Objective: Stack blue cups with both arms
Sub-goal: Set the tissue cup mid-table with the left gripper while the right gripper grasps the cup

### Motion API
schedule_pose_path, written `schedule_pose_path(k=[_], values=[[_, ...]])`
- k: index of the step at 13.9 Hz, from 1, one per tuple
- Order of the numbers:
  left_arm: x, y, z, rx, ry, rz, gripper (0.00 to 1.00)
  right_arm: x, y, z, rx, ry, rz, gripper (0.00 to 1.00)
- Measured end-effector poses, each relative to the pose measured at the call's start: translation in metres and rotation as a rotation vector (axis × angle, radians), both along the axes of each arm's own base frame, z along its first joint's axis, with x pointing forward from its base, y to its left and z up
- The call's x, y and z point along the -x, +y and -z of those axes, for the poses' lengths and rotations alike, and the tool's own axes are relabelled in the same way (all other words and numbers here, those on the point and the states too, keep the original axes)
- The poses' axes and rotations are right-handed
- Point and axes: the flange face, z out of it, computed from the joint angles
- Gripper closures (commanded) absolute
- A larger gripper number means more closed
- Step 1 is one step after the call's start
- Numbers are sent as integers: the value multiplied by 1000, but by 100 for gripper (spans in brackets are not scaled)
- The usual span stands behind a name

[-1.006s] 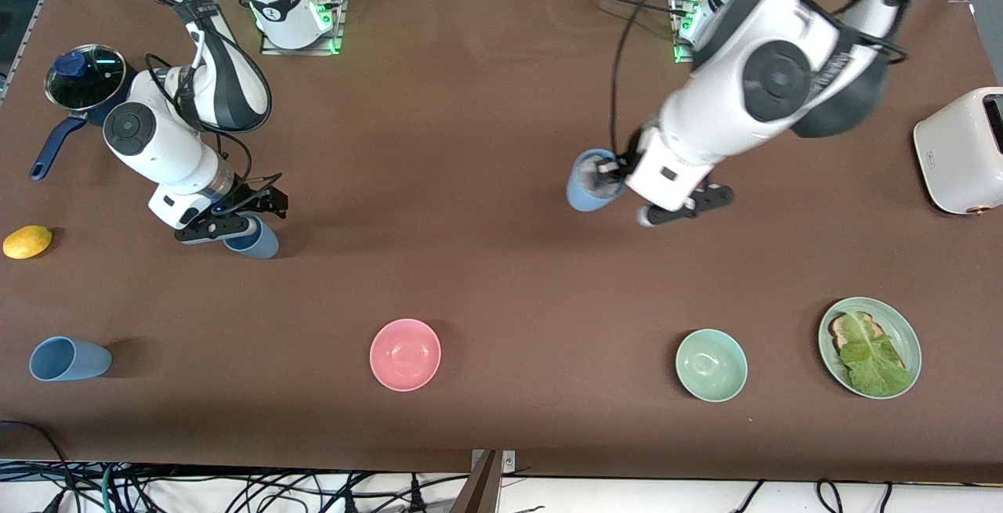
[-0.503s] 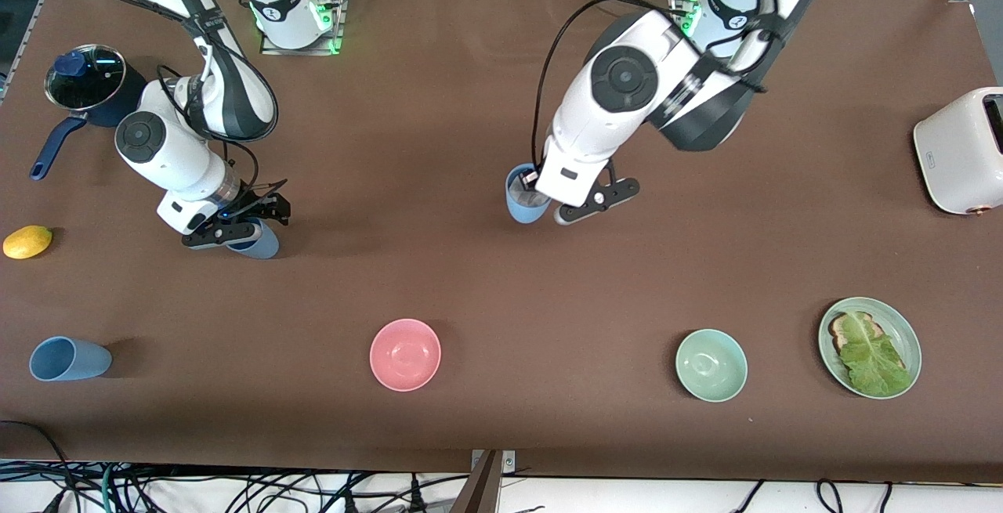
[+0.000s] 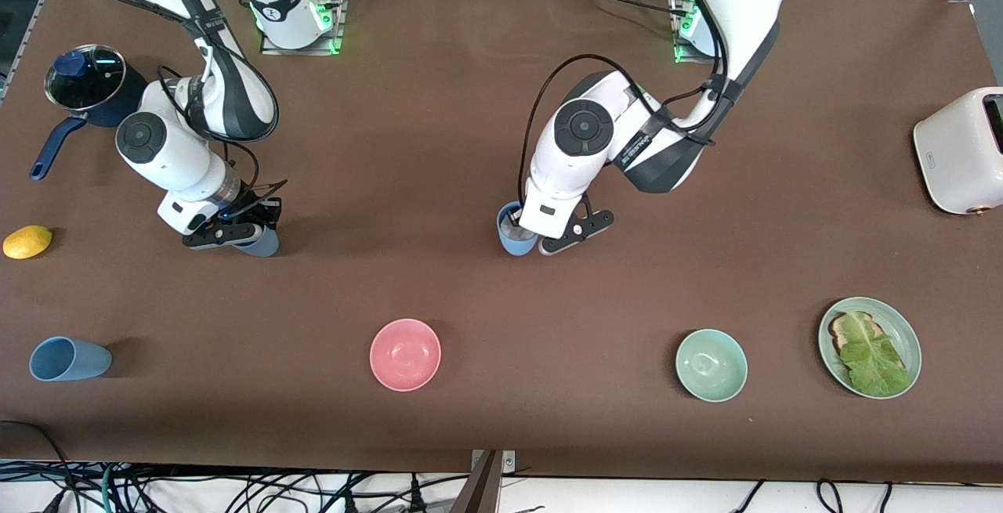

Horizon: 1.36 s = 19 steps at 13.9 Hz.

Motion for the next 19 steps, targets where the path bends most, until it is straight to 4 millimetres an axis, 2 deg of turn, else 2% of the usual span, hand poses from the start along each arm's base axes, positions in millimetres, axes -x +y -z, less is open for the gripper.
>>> schedule_pose_path(k=[4,7,10,15,18,19], values=[[1,-7,30,24,-8,-23,100,-3,0,-3,0,-9,0,100],[1,-7,46,17,-6,-33,100,-11,1,-15,0,1,-2,100],[2,-11,60,12,-17,-37,100,-24,4,-48,3,36,-7,100],[1,-12,74,23,-19,-50,100,-35,9,-112,10,106,-17,100],[-2,-9,83,19,-29,-51,100,-42,19,-142,10,124,-32,100],[-4,-7,85,15,-36,-50,86,-44,24,-150,10,124,-38,100]])
